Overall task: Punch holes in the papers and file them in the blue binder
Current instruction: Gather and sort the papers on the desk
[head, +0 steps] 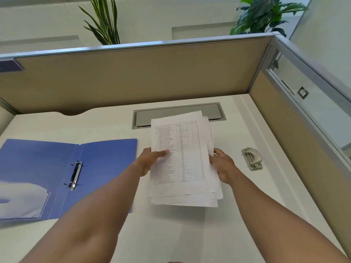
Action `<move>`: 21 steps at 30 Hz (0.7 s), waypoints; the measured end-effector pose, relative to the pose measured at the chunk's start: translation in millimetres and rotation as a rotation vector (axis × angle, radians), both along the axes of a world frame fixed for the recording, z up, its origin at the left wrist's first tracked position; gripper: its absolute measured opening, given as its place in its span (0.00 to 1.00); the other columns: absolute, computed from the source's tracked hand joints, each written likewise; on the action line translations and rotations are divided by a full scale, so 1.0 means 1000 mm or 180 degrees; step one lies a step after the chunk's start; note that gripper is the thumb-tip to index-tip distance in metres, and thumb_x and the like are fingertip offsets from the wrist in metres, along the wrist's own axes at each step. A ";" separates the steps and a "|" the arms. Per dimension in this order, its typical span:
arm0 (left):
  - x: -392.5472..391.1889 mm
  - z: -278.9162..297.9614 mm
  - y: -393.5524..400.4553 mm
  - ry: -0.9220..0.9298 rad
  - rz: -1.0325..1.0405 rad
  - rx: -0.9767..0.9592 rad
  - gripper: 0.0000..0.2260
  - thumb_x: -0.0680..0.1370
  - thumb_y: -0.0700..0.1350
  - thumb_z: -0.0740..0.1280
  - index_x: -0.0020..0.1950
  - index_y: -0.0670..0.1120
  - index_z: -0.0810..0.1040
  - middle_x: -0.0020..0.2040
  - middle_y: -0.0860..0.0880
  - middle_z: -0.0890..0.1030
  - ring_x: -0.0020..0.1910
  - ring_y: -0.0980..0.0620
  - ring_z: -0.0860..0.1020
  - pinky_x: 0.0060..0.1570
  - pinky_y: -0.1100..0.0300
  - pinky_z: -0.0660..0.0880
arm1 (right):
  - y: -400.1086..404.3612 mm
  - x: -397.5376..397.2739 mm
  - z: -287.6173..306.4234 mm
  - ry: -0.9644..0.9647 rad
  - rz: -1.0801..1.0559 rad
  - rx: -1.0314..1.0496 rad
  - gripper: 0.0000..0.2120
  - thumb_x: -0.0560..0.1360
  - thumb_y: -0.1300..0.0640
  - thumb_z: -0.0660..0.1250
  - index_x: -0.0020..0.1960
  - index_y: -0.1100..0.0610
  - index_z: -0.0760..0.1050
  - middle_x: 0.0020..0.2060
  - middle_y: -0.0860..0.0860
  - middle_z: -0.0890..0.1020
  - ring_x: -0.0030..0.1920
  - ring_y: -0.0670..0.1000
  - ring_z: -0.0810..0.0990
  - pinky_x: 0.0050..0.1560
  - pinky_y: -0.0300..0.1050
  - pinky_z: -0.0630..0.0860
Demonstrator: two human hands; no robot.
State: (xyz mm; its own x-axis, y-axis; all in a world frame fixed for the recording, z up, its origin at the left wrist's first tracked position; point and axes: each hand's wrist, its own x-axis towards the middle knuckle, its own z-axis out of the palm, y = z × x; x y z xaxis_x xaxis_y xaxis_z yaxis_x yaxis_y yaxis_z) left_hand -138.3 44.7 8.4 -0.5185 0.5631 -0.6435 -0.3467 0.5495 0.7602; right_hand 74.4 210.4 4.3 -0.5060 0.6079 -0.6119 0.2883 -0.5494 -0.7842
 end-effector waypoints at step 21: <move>0.008 0.036 0.032 0.0733 0.0169 0.0944 0.16 0.78 0.34 0.69 0.65 0.44 0.77 0.58 0.49 0.83 0.56 0.51 0.80 0.55 0.56 0.77 | 0.002 -0.026 0.045 0.0106 0.0195 0.1377 0.17 0.78 0.60 0.68 0.66 0.54 0.73 0.55 0.50 0.81 0.56 0.52 0.79 0.57 0.47 0.77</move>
